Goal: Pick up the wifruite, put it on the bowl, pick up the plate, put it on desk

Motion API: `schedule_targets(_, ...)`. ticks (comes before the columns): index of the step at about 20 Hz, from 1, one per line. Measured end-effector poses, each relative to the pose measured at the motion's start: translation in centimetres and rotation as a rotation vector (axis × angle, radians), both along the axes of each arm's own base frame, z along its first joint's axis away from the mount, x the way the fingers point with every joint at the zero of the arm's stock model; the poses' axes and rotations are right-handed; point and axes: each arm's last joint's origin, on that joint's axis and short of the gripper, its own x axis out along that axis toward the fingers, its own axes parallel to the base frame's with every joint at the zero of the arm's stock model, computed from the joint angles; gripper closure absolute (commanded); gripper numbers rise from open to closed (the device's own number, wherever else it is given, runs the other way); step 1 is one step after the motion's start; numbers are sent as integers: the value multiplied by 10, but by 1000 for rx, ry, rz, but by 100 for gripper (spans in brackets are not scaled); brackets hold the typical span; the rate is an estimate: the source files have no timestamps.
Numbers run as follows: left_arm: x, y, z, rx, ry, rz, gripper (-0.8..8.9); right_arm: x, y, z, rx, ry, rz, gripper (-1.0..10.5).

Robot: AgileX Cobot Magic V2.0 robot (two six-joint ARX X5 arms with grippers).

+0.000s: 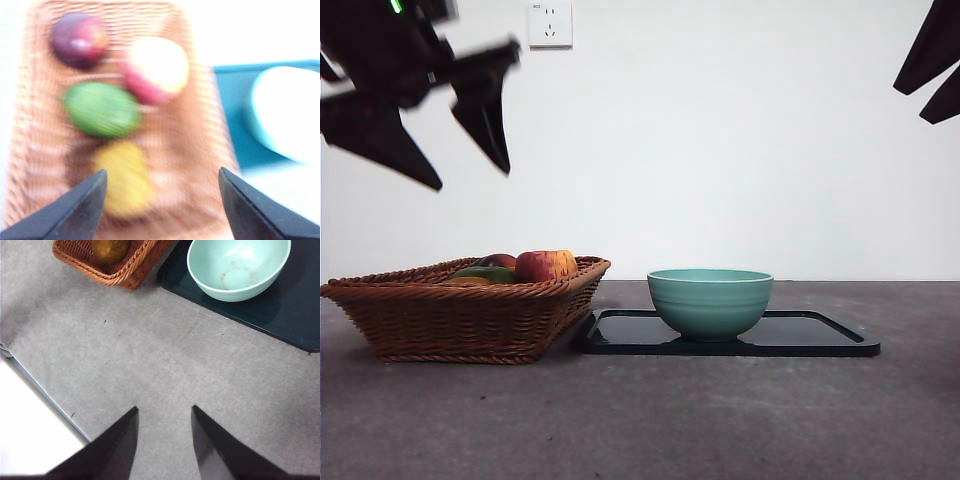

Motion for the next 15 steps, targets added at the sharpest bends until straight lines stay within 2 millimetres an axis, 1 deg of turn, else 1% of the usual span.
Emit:
schedule_targets(4,-34,10,25,-63,-11,-127,457,0,0,0,0,0,0,778)
schedule_targets(7,-56,18,35,-90,2,-244,461,0,0,0,0,0,0,778)
schedule_targets(11,-79,26,38,-87,47,-414,470,0,0,0,0,0,0,778)
schedule_targets(15,-89,29,34,-80,109,-544,470,0,0,0,1,2,-2,778)
